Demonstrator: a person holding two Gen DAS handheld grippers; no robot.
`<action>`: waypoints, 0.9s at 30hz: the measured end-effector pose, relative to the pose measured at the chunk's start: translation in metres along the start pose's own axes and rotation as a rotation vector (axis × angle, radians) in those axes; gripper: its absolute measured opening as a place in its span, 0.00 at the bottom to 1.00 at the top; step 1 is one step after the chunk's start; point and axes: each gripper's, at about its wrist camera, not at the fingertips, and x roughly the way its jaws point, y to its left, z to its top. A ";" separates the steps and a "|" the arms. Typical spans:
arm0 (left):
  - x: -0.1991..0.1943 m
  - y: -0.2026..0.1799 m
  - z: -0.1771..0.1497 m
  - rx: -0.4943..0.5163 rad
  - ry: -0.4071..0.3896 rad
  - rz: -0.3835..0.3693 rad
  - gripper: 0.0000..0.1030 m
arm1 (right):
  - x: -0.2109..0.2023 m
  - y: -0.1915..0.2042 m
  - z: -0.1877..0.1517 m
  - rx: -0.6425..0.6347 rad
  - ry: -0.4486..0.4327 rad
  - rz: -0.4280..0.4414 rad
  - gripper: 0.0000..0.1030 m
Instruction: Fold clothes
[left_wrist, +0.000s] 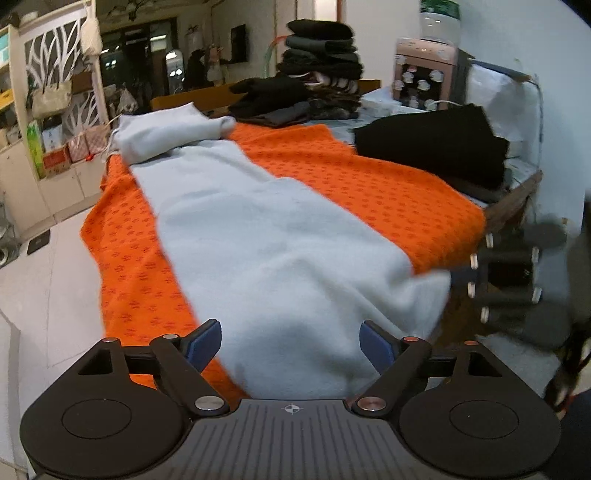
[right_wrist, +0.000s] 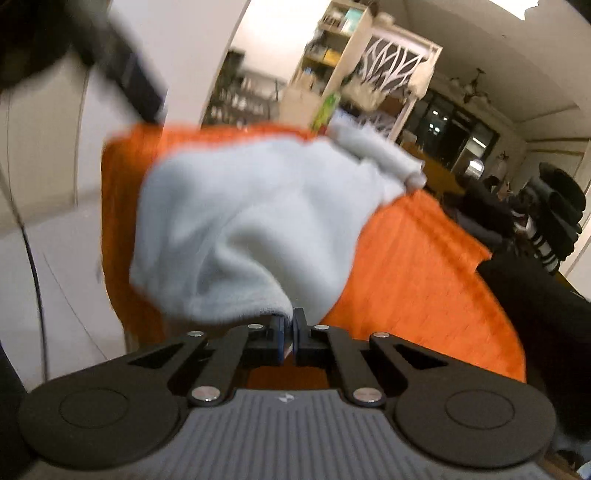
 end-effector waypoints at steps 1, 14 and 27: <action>-0.001 -0.008 0.000 0.008 -0.009 0.001 0.83 | -0.009 -0.006 0.011 0.019 -0.016 0.012 0.05; -0.002 -0.070 -0.009 0.034 -0.087 0.154 0.83 | -0.062 -0.027 0.103 0.173 -0.034 0.093 0.05; -0.019 -0.055 -0.019 0.020 -0.135 0.466 0.30 | -0.069 -0.027 0.109 0.271 -0.008 0.024 0.05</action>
